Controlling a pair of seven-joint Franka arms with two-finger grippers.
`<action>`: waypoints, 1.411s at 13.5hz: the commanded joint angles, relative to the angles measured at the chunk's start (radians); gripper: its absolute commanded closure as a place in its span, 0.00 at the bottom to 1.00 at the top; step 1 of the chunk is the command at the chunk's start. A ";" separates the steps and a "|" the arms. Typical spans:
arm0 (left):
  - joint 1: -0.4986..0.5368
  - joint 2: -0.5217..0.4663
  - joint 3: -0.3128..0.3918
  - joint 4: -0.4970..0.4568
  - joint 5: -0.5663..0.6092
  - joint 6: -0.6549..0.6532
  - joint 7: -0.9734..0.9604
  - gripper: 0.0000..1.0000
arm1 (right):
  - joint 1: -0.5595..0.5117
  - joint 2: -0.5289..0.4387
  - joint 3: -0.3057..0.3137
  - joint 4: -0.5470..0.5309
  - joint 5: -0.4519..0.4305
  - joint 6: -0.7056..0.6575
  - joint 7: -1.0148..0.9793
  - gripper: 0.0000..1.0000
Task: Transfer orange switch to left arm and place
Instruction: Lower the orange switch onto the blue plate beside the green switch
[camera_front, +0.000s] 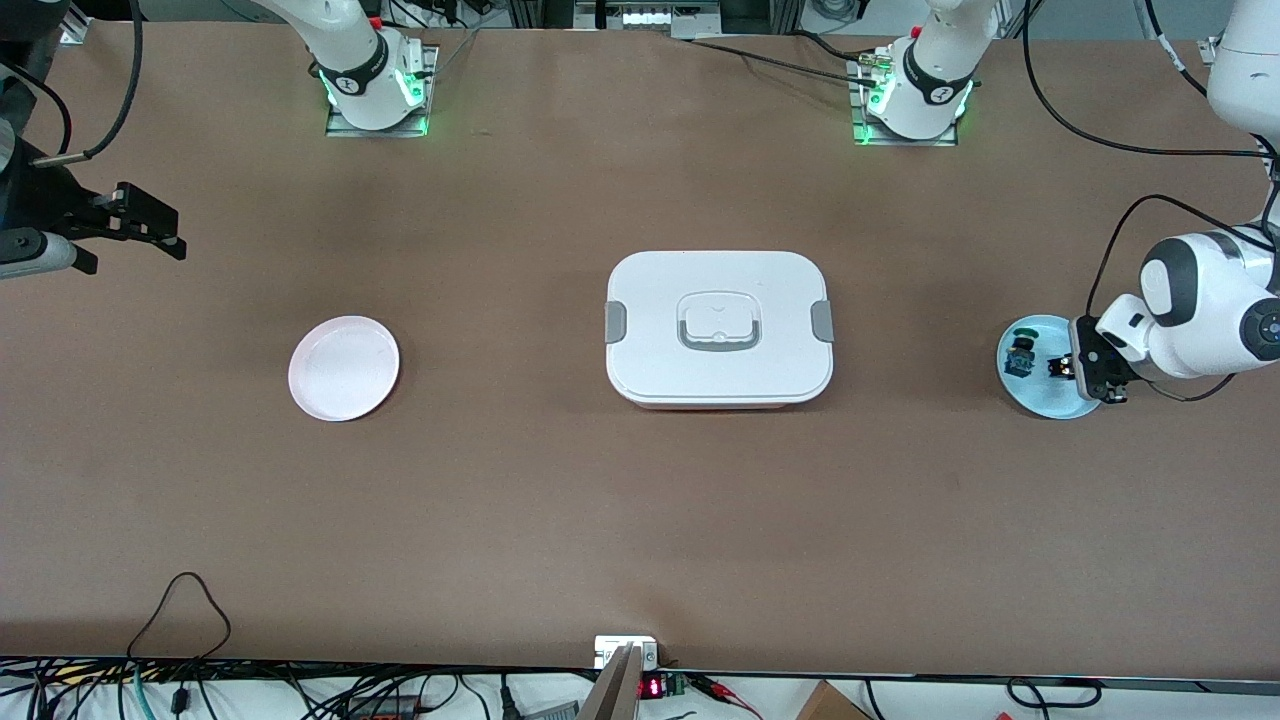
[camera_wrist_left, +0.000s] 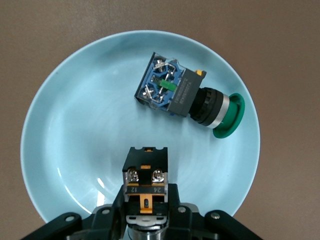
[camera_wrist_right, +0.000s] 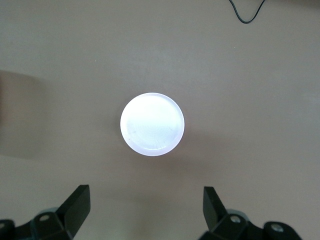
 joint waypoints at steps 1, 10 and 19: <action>0.026 -0.024 -0.013 -0.046 0.027 0.046 0.014 1.00 | -0.009 0.008 0.005 0.019 -0.006 -0.014 -0.013 0.00; 0.066 -0.030 -0.021 -0.044 0.012 0.057 0.081 0.00 | -0.017 0.008 0.005 0.019 0.003 -0.014 -0.013 0.00; 0.062 -0.125 -0.048 -0.029 0.009 -0.069 0.069 0.00 | -0.017 0.008 0.005 0.019 0.003 -0.014 -0.013 0.00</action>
